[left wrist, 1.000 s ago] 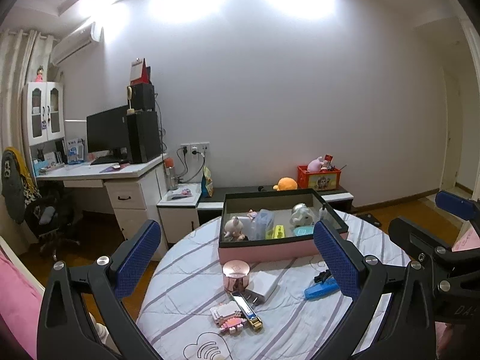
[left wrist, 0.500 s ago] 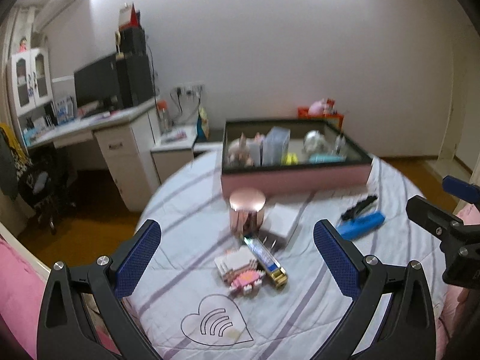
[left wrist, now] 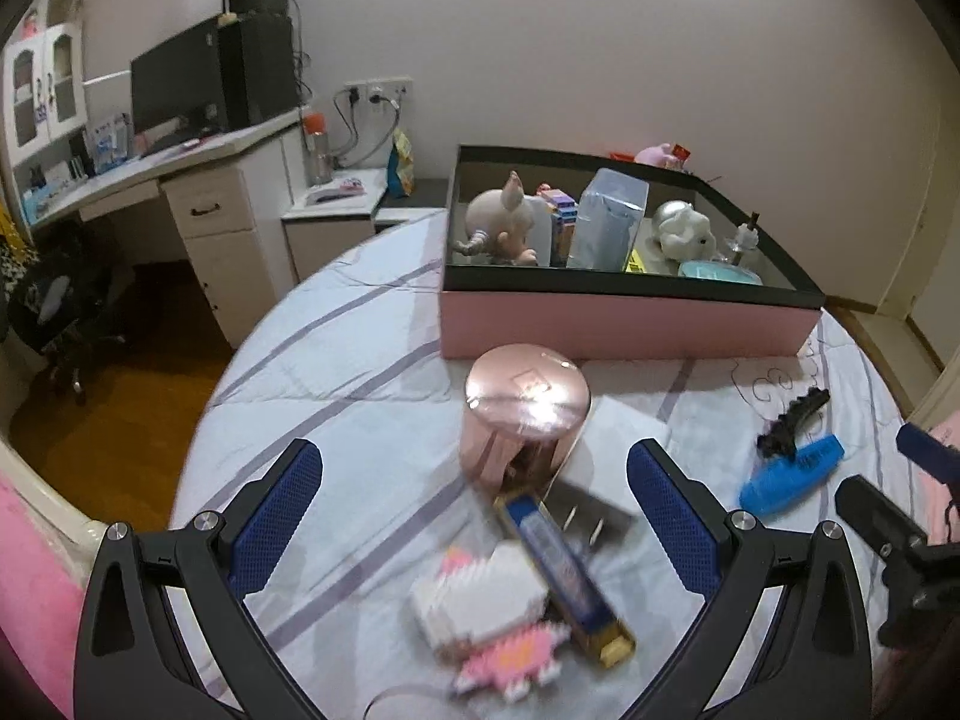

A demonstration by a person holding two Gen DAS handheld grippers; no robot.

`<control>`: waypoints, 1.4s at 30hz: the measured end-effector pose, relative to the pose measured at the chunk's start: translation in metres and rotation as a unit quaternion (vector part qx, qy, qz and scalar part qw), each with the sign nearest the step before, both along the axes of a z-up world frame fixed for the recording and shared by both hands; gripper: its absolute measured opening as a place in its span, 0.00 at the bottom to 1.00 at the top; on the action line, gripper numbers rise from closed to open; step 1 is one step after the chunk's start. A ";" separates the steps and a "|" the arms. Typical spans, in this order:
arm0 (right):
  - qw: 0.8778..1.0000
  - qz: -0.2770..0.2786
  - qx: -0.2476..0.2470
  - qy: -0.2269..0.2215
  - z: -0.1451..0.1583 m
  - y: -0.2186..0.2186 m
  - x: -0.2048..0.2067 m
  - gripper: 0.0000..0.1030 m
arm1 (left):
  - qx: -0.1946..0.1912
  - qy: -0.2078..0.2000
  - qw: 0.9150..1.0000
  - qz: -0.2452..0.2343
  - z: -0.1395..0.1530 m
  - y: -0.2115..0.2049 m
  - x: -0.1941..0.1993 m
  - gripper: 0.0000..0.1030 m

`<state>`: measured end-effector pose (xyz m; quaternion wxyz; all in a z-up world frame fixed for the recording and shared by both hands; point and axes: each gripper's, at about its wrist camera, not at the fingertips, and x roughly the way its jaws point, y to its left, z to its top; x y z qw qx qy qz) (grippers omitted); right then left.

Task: Organize rigid objects
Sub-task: 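Grasp the rose-gold jar with the left gripper while the right grasps the white charger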

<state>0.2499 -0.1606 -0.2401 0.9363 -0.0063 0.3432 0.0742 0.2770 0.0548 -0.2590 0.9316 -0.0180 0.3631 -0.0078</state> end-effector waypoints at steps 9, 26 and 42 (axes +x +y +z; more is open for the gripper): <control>1.000 -0.001 -0.003 0.022 -0.014 0.003 0.033 1.00 | -0.010 0.038 0.999 -0.014 -0.016 0.005 0.036 0.67; 0.996 0.075 -0.042 0.025 -0.013 0.089 0.044 1.00 | 0.022 0.005 1.000 0.010 0.006 0.035 -0.019 0.46; 0.987 0.127 -0.008 0.099 -0.041 0.103 0.075 0.76 | 0.024 0.019 1.000 0.000 -0.002 0.040 -0.025 0.46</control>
